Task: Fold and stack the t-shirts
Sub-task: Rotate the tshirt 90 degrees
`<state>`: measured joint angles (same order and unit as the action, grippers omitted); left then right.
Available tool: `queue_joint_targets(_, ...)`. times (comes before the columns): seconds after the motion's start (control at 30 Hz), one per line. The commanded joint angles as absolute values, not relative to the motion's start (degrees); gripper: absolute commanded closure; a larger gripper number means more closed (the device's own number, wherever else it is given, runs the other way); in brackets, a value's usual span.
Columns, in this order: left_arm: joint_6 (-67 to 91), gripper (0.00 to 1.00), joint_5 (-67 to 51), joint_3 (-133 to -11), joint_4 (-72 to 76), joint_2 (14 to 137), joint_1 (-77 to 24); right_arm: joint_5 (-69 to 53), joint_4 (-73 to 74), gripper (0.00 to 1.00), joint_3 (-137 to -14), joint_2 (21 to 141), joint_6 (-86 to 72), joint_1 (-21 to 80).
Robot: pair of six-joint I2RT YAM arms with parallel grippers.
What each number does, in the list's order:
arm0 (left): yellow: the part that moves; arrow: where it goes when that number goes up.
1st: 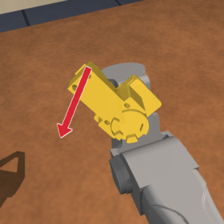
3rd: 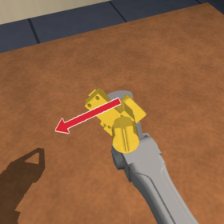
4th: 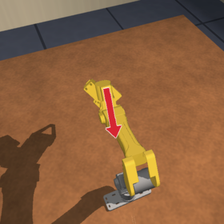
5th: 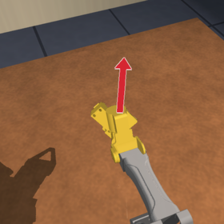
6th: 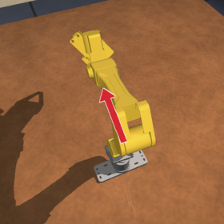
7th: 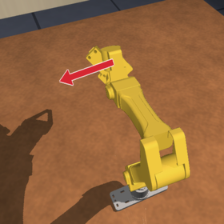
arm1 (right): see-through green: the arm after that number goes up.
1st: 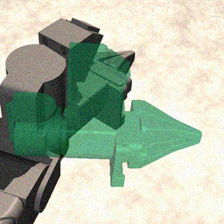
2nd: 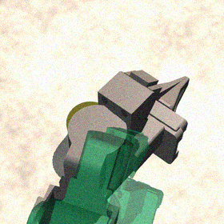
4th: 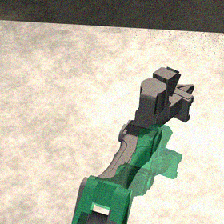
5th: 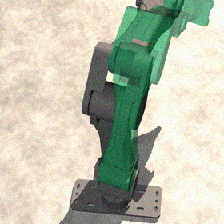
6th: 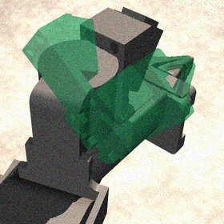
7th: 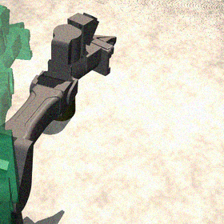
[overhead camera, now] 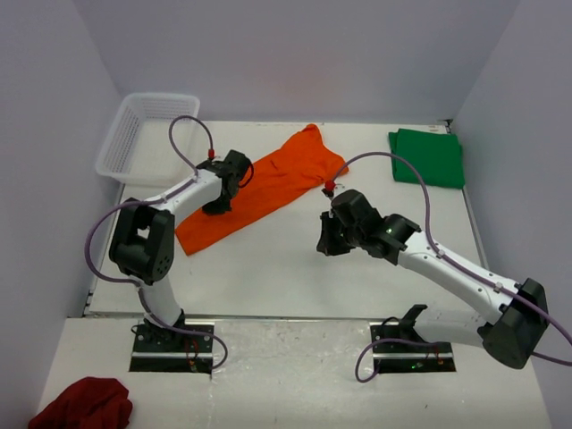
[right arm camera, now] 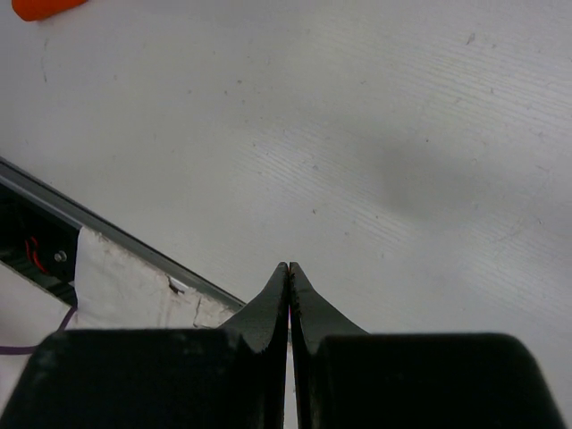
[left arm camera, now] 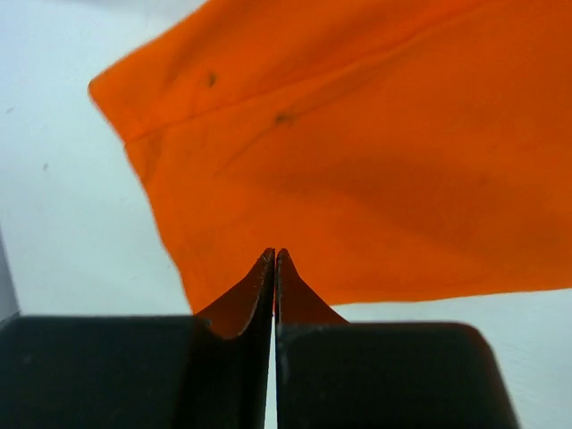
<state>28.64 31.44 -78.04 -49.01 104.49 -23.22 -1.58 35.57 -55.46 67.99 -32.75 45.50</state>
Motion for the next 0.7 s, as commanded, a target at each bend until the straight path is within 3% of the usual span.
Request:
queue_joint_targets(0.0,32.5,1.0,40.3,-73.6,-50.3,97.1,-24.3,-0.1,36.4,1.0,-57.5,66.4,-31.2,45.8)
queue_joint_targets(0.27,33.4,1.0,39.4,-66.4,-47.8,100.5,-24.4,-0.4,35.7,1.0,-55.2,64.9,-32.1,45.8)
queue_joint_targets(0.67,34.0,1.0,36.0,-67.9,-46.6,109.6,-24.3,-0.1,35.4,1.0,-53.4,62.8,-32.3,45.8)
